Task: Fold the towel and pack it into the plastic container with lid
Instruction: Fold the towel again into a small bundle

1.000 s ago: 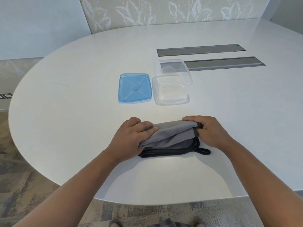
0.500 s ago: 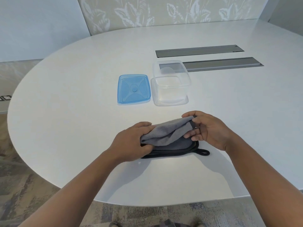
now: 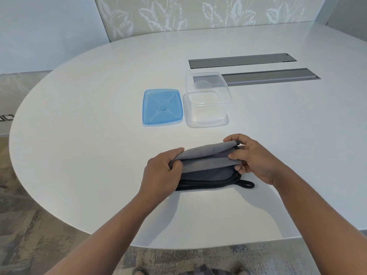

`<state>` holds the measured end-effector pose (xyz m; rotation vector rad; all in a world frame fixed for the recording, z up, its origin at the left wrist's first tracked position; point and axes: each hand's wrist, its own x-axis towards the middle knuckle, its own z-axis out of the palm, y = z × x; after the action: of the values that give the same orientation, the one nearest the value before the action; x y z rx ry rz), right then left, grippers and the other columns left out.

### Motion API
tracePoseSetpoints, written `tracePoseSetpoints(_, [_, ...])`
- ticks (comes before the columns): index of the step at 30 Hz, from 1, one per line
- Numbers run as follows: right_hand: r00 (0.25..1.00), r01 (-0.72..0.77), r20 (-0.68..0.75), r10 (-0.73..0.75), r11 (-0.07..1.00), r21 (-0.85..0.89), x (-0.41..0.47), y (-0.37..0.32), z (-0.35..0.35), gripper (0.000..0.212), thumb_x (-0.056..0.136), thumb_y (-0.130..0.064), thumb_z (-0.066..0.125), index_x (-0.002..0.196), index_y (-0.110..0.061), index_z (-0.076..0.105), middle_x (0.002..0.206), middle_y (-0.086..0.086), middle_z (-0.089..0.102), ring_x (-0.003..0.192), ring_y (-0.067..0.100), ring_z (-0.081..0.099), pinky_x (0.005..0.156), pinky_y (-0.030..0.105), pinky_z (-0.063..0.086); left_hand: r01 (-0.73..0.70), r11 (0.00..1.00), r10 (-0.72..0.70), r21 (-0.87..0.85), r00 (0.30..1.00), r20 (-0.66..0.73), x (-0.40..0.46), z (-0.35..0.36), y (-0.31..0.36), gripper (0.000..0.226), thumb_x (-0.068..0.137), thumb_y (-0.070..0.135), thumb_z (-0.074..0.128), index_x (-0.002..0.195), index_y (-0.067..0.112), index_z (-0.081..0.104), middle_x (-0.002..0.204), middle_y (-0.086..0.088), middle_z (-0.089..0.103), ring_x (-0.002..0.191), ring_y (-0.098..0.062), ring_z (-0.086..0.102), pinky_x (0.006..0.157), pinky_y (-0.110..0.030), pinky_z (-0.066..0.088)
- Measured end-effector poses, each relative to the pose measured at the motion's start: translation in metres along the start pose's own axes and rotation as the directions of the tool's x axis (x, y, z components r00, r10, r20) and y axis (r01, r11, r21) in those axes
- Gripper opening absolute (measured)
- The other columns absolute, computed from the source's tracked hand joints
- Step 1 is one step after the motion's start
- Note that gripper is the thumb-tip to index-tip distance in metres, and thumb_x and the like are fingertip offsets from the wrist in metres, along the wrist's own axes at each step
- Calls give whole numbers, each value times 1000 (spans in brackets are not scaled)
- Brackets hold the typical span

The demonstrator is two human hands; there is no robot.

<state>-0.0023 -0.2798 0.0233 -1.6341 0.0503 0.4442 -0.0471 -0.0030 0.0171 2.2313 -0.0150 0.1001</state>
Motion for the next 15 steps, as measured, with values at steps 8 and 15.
tracePoseSetpoints(8, [999, 15, 40, -9, 989, -149, -9, 3, 2, 39, 90, -13, 63, 118, -41, 63, 103, -1, 67, 77, 20, 73, 71, 30, 59, -128, 992, 128, -17, 992, -3, -18, 7, -16, 52, 87, 14, 49, 131, 34, 67, 116, 33, 65, 109, 11, 57, 88, -4, 40])
tracePoseSetpoints(15, [997, 78, 12, -77, 977, -201, -12, -2, 10, 34, 100, -4, 52, 108, -32, 68, 85, -9, 73, 71, 18, 72, 62, 27, 57, -80, 990, 81, -119, 997, 3, -7, 2, -25, 60, 83, -11, 56, 122, 31, 74, 131, 24, 63, 124, 13, 51, 104, -6, 36])
